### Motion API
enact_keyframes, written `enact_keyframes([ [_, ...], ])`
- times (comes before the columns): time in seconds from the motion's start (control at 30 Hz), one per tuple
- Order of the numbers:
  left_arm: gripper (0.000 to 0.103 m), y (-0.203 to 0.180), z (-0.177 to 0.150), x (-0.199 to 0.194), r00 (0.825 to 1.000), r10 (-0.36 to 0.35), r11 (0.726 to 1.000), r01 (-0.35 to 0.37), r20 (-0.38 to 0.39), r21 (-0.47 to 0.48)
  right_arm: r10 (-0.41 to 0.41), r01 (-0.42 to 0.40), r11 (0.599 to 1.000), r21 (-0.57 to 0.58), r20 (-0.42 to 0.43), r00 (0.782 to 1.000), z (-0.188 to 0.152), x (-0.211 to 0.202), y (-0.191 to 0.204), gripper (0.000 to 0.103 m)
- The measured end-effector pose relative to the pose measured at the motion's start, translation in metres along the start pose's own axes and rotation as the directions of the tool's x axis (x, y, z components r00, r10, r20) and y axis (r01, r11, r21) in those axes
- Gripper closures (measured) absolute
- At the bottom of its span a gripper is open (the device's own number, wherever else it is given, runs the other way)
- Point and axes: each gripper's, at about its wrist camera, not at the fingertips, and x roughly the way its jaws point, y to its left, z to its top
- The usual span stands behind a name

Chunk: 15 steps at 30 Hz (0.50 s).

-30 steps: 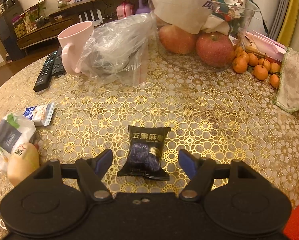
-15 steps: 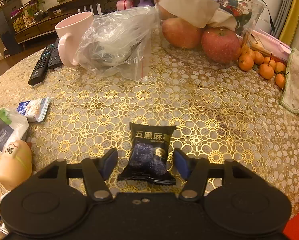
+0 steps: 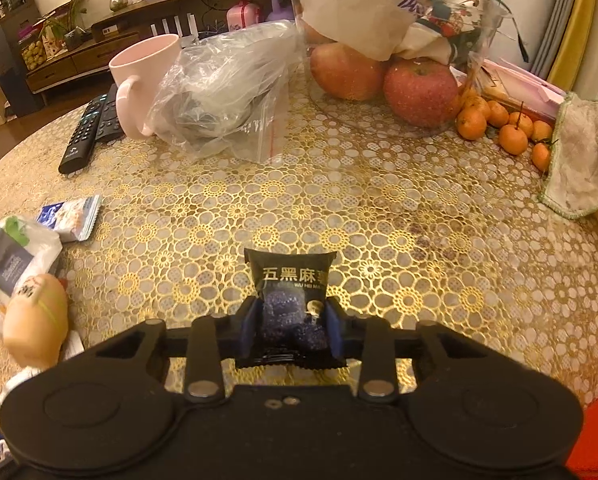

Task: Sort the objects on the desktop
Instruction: 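Grasp the white cable with the left tool while the right tool grasps the dark candy packet, then carry the white cable and dark candy packet into the red shoebox with both tools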

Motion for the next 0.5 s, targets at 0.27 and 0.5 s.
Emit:
enact_keyframes([
  [0.27,0.082,-0.005,-0.004,-0.002,1.0,0.019,1.0,-0.019,-0.002,-0.006,0.017,-0.017,1.0,-0.006,-0.003,1.0,-0.018,-0.027,-0.004,0.07],
  [0.5,0.084,-0.011,-0.008,-0.007,0.999,0.045,0.999,-0.045,-0.002,-0.004,0.023,-0.024,0.999,-0.028,-0.009,1.0,-0.043,-0.058,-0.007,0.07],
])
